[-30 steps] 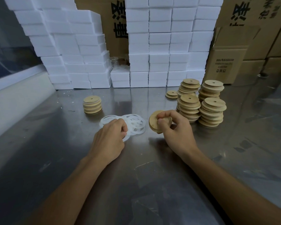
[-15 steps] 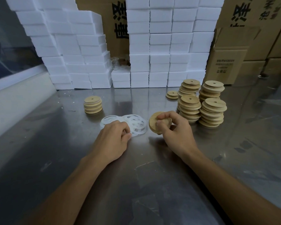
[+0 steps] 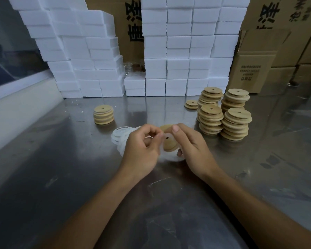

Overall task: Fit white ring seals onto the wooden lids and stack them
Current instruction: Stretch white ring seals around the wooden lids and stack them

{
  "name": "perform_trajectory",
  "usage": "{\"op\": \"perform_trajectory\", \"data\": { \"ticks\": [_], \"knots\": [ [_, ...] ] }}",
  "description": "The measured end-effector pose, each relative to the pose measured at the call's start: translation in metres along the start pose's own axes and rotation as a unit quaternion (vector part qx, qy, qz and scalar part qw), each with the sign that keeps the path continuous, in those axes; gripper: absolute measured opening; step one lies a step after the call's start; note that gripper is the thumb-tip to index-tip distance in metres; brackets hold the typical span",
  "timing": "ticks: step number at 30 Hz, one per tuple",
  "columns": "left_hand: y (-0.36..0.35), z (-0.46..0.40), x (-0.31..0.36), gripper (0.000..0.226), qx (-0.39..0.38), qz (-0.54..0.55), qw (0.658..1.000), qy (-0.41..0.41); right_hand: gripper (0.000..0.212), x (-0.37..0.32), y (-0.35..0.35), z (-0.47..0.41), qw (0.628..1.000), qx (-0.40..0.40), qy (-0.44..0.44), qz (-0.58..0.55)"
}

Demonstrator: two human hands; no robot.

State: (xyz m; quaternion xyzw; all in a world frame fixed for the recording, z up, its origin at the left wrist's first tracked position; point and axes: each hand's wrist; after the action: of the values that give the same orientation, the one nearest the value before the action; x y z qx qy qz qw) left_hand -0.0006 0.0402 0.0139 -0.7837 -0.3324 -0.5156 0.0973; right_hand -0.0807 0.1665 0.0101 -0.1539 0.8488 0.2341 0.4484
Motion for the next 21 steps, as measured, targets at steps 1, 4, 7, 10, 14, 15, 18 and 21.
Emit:
{"op": "perform_trajectory", "data": {
  "ticks": [1, 4, 7, 10, 14, 15, 18, 21],
  "knots": [
    [-0.002, 0.002, -0.002, 0.018, 0.003, 0.002, 1.0, 0.013, 0.048, 0.0, -0.001, 0.001, 1.0, -0.015, 0.008, 0.006],
    [-0.003, 0.002, -0.009, 0.015, 0.026, 0.008, 0.999, 0.029, 0.036, 0.003, -0.004, 0.0, 0.999, -0.008, 0.007, 0.038],
    [-0.002, 0.0, -0.013, 0.013, 0.057, -0.004, 0.998, 0.023, 0.021, 0.009, -0.005, 0.0, 0.997, 0.007, 0.027, 0.078],
    [-0.005, 0.002, -0.017, 0.01, 0.06, -0.043, 0.997, 0.023, 0.027, 0.01, -0.005, 0.0, 0.997, 0.019, 0.039, 0.067],
    [-0.009, 0.002, -0.018, 0.031, -0.021, 0.07, 0.987, 0.143, 0.028, 0.008, -0.004, -0.001, 0.997, 0.032, 0.054, 0.045],
    [-0.009, 0.001, -0.019, 0.035, -0.046, 0.079, 0.983, 0.158, 0.028, 0.008, -0.004, -0.002, 0.997, 0.031, 0.056, 0.041],
    [-0.005, -0.001, -0.023, 0.026, -0.092, 0.09, 0.979, 0.159, 0.027, 0.008, -0.004, -0.001, 0.998, 0.022, 0.05, 0.04],
    [-0.003, -0.004, -0.028, 0.017, -0.068, 0.123, 0.974, 0.177, 0.02, 0.008, -0.006, 0.0, 0.998, 0.028, 0.023, 0.045]
  ]
}}
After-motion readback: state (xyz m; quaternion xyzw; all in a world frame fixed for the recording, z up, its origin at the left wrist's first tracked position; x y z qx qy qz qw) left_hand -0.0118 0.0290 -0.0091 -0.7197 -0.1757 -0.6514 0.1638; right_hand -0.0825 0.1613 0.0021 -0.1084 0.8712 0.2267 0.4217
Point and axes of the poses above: each hand's wrist, its own z-axis away from the middle knuckle, its own y-axis out of the back of the hand, x = y × z, and after that the axes turned 3 degrees about x, right-handed
